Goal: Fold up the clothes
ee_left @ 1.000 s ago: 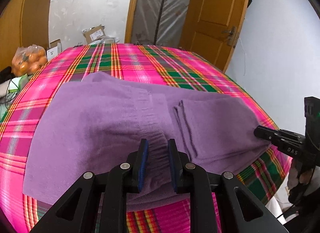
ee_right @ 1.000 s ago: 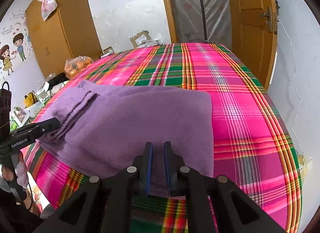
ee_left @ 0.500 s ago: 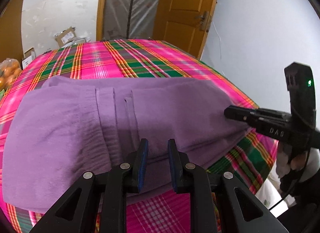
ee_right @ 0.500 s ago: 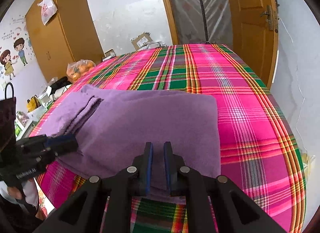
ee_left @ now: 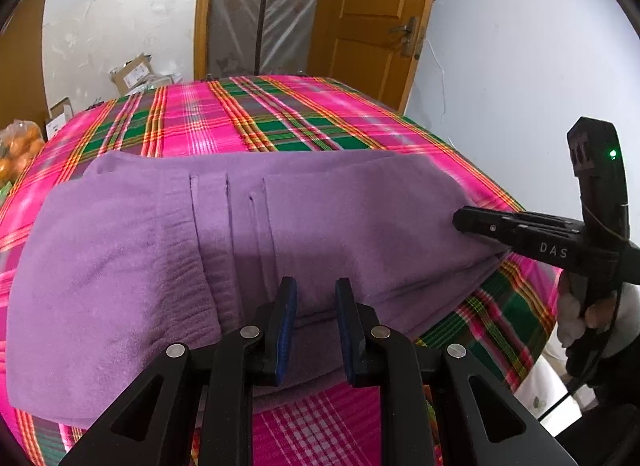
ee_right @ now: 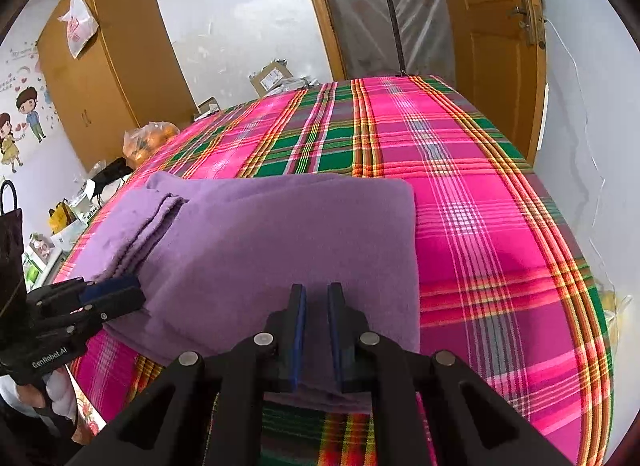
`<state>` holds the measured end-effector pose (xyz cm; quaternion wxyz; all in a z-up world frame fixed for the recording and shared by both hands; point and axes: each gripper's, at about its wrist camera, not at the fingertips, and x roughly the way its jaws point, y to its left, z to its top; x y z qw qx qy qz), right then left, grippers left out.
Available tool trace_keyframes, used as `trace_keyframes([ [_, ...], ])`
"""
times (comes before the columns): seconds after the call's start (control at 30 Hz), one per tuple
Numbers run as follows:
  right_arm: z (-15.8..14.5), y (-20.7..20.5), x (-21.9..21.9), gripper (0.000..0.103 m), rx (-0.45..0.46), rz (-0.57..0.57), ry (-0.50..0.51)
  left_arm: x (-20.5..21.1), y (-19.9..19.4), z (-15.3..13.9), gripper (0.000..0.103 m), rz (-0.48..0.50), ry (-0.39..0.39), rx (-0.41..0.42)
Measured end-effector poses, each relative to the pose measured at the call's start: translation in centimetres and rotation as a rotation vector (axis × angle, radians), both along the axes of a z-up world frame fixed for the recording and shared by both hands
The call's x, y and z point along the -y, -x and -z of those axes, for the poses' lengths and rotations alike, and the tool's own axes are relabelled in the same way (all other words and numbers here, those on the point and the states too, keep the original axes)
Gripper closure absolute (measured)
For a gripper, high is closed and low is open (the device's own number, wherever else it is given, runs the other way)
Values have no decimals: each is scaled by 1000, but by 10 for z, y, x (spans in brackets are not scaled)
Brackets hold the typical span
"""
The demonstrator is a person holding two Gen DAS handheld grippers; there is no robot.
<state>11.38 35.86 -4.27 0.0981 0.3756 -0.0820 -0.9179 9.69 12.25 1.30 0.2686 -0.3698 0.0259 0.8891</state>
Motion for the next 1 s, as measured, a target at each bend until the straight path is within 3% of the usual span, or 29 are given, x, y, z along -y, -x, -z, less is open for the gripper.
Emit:
trace_keyframes([
  [0.47, -6, -1, -17, 91, -4, 57, 30, 0, 7, -7, 82, -16, -17, -4],
  [0.7, -3, -6, -39, 83, 18, 115, 47, -4, 6, -1, 82, 1, -13, 7],
  [0.77, 0, -7, -46, 76, 33, 120, 75, -3, 7, 1, 83, 2, -18, 9],
  [1.0, 6, -2, -52, 71, 66, 89, 159, -3, 5, -1, 82, -15, -14, 6],
])
